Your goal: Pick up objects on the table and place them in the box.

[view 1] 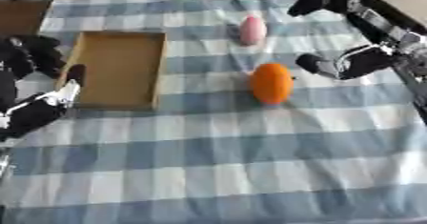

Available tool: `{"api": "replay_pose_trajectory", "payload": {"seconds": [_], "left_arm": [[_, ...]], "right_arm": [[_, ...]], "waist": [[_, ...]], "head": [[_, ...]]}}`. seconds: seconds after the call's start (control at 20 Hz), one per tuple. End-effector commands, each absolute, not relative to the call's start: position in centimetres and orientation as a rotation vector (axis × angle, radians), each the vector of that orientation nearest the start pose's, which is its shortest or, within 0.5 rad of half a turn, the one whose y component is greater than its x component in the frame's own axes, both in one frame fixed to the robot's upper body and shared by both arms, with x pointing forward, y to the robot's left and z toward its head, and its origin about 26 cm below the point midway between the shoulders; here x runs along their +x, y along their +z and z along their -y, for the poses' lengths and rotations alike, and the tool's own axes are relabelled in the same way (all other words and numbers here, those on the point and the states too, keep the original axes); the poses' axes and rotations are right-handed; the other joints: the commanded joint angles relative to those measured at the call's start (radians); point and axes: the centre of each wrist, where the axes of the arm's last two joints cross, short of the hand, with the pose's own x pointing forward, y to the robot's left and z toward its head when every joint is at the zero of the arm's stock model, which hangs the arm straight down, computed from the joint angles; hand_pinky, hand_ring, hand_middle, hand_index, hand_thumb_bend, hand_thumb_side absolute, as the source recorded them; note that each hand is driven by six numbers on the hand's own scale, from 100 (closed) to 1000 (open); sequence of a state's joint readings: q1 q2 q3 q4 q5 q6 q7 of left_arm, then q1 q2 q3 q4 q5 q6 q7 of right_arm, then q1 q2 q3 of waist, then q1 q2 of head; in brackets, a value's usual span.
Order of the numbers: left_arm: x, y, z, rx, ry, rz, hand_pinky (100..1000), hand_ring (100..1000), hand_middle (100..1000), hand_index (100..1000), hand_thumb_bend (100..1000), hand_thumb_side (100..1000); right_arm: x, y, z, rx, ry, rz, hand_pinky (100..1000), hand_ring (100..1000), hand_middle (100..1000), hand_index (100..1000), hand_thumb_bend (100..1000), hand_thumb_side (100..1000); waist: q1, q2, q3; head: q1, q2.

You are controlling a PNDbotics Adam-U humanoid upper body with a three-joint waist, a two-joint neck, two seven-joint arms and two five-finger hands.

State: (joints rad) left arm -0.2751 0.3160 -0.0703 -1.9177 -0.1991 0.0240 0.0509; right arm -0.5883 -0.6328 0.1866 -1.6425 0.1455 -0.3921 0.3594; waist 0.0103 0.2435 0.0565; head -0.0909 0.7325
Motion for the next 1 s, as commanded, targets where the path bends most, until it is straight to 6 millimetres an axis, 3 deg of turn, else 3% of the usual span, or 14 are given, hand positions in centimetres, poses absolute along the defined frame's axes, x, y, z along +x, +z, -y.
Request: {"api": "replay_pose_trajectory", "payload": {"seconds": [0.05,1.0], "left_arm": [[30.8,17.5,-25.1,0.366,-0.483,2.161,507,551,517,676,362,100],[30.7,17.4,-25.1,0.359,-0.489,2.157,507,551,518,676,364,100]], "right_arm": [[37.4,23.9,28.2,-0.301,1.502,2.163,806,785,737,822,414,445],[40.9,21.3,26.3,-0.253,1.715,1.985,811,788,736,825,419,460]], "waist": [[-0.001,-0.020,0.002],[0.002,-0.026,0.006]], "head": [[-0.005,-0.008],[-0.011,-0.008]]}}
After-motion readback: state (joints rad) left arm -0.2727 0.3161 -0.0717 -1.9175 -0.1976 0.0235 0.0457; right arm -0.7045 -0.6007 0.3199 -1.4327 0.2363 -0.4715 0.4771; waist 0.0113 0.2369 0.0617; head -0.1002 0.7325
